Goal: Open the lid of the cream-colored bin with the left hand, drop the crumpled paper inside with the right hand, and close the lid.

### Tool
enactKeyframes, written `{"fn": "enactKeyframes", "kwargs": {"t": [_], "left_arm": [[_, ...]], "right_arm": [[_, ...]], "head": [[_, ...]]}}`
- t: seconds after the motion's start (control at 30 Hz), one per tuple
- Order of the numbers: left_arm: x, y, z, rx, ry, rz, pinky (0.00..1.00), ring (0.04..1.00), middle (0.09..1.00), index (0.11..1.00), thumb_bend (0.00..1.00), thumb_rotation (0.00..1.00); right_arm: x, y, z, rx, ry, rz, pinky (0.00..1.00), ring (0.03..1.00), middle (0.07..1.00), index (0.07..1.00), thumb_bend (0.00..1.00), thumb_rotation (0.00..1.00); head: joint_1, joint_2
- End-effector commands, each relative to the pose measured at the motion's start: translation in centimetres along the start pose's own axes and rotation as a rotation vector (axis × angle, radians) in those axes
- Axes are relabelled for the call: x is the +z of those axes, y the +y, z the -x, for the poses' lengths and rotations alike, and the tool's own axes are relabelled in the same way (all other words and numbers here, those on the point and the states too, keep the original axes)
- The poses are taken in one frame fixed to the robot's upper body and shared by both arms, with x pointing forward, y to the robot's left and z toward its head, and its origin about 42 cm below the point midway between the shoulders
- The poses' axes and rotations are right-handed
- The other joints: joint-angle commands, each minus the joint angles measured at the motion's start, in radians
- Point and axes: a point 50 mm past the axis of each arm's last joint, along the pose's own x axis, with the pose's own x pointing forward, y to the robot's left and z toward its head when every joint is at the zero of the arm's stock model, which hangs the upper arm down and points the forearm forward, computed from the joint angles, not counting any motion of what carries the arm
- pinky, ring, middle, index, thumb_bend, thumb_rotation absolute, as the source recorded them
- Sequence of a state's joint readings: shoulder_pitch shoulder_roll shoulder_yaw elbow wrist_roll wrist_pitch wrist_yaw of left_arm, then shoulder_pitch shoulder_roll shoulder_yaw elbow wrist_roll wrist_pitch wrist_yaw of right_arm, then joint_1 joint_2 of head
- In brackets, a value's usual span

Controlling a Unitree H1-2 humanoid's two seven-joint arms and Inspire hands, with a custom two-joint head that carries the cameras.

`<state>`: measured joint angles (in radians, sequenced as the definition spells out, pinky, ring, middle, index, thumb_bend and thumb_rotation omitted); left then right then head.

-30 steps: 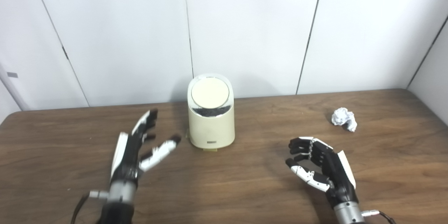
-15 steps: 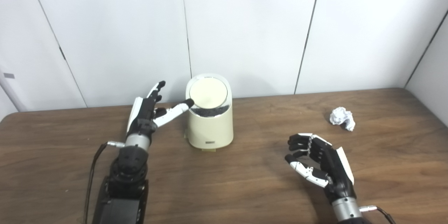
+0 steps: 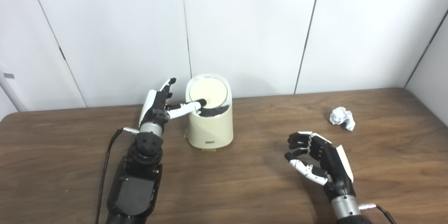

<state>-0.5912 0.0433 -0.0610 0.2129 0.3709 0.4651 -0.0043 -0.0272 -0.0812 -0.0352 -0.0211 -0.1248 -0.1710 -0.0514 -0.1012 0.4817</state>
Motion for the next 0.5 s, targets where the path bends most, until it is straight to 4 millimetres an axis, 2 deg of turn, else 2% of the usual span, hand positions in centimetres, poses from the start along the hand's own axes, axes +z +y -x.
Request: {"fn": "enactKeyframes", "kwargs": {"t": [0.0, 0.13, 0.3, 0.47], "left_arm": [[3.8, 0.7, -1.1, 0.041, -0.089, -0.027, 0.83, 0.962, 1.000, 1.000, 1.00, 0.38], [4.1, 0.5, -1.3, 0.032, -0.087, -0.053, 0.87, 0.995, 1.000, 1.000, 1.00, 0.39], [4.8, 0.2, -1.8, 0.038, -0.084, -0.080, 0.88, 1.000, 1.000, 1.000, 1.00, 0.40], [5.4, 0.0, -2.2, 0.058, -0.090, -0.135, 0.92, 0.996, 1.000, 1.000, 0.97, 0.31]], "right_arm": [[-1.4, 0.6, 0.7, 0.007, 0.022, 0.001, 0.51, 0.603, 0.617, 0.594, 0.28, 0.01], [-1.4, 0.7, 0.6, 0.010, 0.016, 0.005, 0.51, 0.600, 0.616, 0.592, 0.28, 0.01], [-1.4, 0.7, 0.7, 0.008, 0.022, 0.005, 0.51, 0.604, 0.619, 0.593, 0.28, 0.00], [-1.2, 0.8, 0.7, 0.013, 0.025, 0.008, 0.52, 0.608, 0.622, 0.596, 0.28, 0.00]], "head": [[-0.002, -0.001], [-0.006, -0.001], [-0.008, 0.003], [-0.010, 0.006]]}}
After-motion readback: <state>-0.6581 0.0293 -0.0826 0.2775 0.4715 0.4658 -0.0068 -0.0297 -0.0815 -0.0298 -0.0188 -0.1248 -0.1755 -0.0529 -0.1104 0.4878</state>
